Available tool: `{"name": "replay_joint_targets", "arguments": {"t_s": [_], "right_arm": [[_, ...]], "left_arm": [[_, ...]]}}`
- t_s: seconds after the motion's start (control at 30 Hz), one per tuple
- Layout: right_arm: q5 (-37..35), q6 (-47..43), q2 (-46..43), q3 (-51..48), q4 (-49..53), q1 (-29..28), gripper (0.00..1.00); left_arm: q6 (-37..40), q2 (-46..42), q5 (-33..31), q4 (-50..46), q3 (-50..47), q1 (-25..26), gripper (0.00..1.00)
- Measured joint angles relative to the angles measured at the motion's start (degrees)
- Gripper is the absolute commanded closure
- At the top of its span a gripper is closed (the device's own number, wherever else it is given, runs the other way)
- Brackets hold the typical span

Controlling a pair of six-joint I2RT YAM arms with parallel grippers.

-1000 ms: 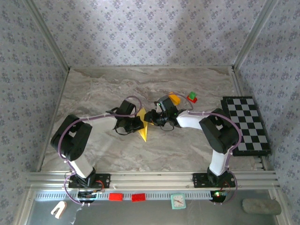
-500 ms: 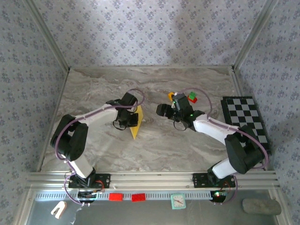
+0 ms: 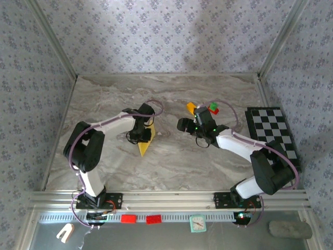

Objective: Fold a paper plane with a square sheet of paper (pick it up from the middle)
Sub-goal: Move the paper plane to the top-center of the table.

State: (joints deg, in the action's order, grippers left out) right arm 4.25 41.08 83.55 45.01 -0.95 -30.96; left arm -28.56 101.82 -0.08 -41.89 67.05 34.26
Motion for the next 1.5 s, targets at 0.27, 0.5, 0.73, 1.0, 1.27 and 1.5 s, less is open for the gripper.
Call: {"name": "replay_joint_targets", "arguments": {"t_s": [0.27, 0.5, 0.73, 1.0, 1.27, 1.5], "right_arm": [[0.00, 0.04, 0.00, -0.17, 0.00, 0.28, 0.20], [0.02, 0.68, 0.00, -0.44, -0.07, 0.63, 0.19], [0.00, 1.09, 0.00, -0.74, -0.04, 0.63, 0.19], [0.02, 1.09, 0.00, -0.74, -0.04, 0.81, 0.19], [-0.02, 1.05, -0.22, -0.74, 0.07, 1.22, 0.18], [-1.68, -1.16, -2.49, -0.74, 1.38, 1.66, 0.13]], "left_arm": [[-0.66, 1.18, 0.26, 0.09, 0.00, 0.44, 0.83], [-1.31, 1.84, 0.44, 0.11, 0.00, 0.92, 0.84], [-1.53, 3.48, 0.44, 0.15, 0.00, 1.40, 0.84], [-2.36, 3.54, 0.44, 0.17, 0.22, 1.53, 0.89], [-2.34, 2.21, -2.03, -0.31, 1.51, 1.49, 0.94], [-0.04, -0.79, -4.02, 0.55, 8.50, -2.12, 0.94]]}}
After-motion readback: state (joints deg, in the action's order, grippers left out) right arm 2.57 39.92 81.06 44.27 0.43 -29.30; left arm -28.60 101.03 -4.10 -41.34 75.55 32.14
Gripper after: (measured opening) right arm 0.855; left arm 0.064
